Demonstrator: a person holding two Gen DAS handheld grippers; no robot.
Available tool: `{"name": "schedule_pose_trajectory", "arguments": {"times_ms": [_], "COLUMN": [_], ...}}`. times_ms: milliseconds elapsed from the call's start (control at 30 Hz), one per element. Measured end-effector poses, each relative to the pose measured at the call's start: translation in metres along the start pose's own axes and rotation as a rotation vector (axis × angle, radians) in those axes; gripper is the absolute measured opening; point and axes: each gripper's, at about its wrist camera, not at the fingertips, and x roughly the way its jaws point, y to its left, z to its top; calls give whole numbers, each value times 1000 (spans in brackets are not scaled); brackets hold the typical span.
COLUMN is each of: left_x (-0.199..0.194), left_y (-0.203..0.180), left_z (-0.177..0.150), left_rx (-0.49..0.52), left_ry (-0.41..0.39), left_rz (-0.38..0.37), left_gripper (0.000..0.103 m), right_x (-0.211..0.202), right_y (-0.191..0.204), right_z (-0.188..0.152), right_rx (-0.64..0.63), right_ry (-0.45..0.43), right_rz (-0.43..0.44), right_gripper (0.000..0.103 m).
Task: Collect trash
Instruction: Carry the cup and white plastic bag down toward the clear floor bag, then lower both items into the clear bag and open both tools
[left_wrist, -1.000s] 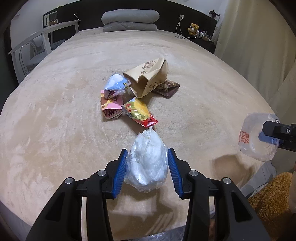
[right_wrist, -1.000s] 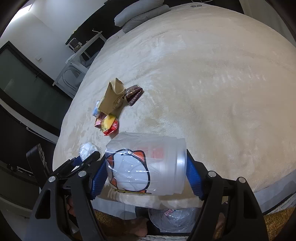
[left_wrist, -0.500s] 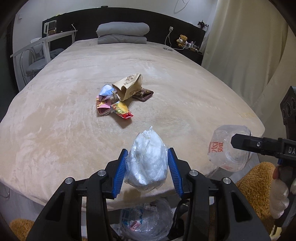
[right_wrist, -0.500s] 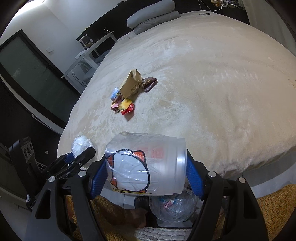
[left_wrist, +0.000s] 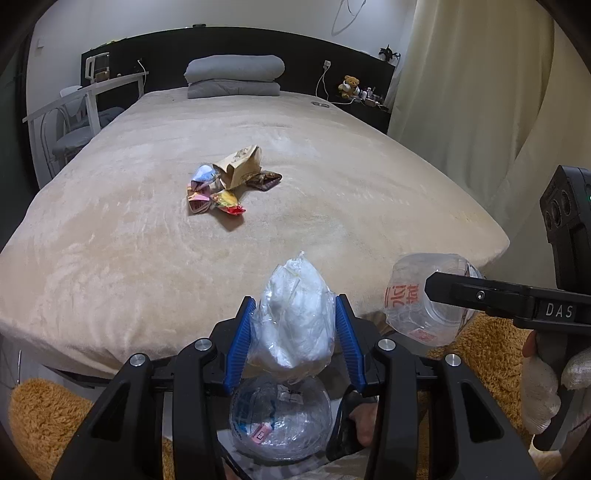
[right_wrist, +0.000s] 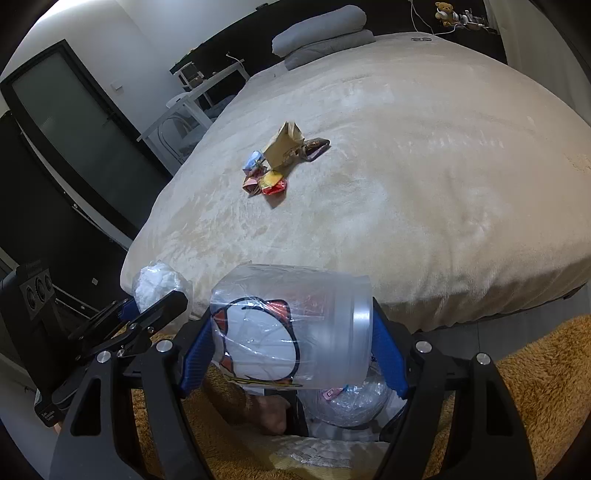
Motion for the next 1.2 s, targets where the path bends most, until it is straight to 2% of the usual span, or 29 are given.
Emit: {"name": "schedule_pose_trajectory", "arguments": {"times_ms": [167,433,767,1000,1200], "left_x": [11,47,111,145,166], "left_y": [2,11,31,36,29], "left_z": [-18,-47,-88,-103,-117], "left_rx": [-2,-36,-81,-124,-112], "left_ry": [50,157,351,479,592], "left_rz": [-4,-17,-43,-74,-80], "left_gripper": [43,43,43,43,43], "right_x": [11,54,128,165,193], "right_y": [-6,-20,-50,-71,-78], "right_z": [-11,-27,-50,-59,-69], "right_rx": [8,33,103,156,178], "right_ry": [36,138,326,427,501], "right_rz": [-6,-19,-50,-67,-79], "right_gripper": [74,74,74,74,74]}}
